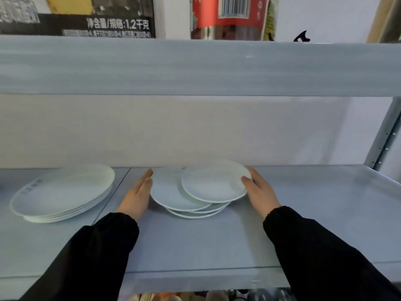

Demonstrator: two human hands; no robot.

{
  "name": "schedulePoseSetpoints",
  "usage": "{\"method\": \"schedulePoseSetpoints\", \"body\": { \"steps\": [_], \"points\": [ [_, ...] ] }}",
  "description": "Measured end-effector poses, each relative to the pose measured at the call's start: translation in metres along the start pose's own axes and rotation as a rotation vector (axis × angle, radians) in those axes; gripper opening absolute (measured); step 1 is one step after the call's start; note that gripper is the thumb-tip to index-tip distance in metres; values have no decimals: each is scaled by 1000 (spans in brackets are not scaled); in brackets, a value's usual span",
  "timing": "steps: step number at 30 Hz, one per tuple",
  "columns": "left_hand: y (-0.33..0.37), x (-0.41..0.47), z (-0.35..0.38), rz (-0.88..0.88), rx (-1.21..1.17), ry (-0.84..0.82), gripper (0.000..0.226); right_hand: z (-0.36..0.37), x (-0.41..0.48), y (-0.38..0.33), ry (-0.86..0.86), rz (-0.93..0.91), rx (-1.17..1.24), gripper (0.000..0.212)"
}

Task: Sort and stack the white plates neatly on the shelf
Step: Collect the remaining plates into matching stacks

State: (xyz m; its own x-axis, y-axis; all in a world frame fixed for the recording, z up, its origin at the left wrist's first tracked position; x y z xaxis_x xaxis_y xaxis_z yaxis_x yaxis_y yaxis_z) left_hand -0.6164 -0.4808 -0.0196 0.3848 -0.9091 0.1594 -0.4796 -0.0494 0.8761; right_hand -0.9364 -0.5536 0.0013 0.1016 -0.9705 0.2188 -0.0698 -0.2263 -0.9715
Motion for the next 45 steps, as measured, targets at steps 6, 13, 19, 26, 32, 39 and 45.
{"method": "schedulePoseSetpoints", "body": {
  "steps": [6, 13, 19, 26, 32, 39, 45],
  "points": [
    [-10, 7, 5, 34, 229, -98, 58, 17, 2, 1, -175, 0, -123, 46],
    [-11, 9, 10, -25, 146, -149, 69, 37, 5, 8, -284, 23, -216, 40],
    [-5, 3, 20, 81, 435, -242, 56, 37, 1, 12, -280, 81, -249, 65],
    [-3, 4, 21, 75, 421, -182, 55, 42, 2, 15, -327, 43, -308, 41],
    [-3, 2, 21, 79, 450, -158, 54, 42, -1, 13, -344, 56, -300, 45],
    [-3, 1, 22, 86, 489, -174, 56, 43, 1, 16, -342, 82, -361, 70],
    [10, -5, 24, 120, 638, -130, 53, 44, 0, 15, -350, 87, -383, 73]
  ]
}}
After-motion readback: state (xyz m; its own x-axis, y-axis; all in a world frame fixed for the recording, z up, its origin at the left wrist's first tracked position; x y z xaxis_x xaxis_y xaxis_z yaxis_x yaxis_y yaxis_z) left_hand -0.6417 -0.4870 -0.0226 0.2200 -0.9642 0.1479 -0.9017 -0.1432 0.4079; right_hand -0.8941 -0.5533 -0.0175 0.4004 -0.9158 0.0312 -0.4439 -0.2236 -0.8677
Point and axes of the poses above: each hand's wrist, its own x-axis towards the middle knuckle, its own z-axis out of the palm, y = z × x, the point moved 3 cm from there along x, towards the middle knuckle, and after that the axes turned 15 degrees about x, right-handed, at the moved point
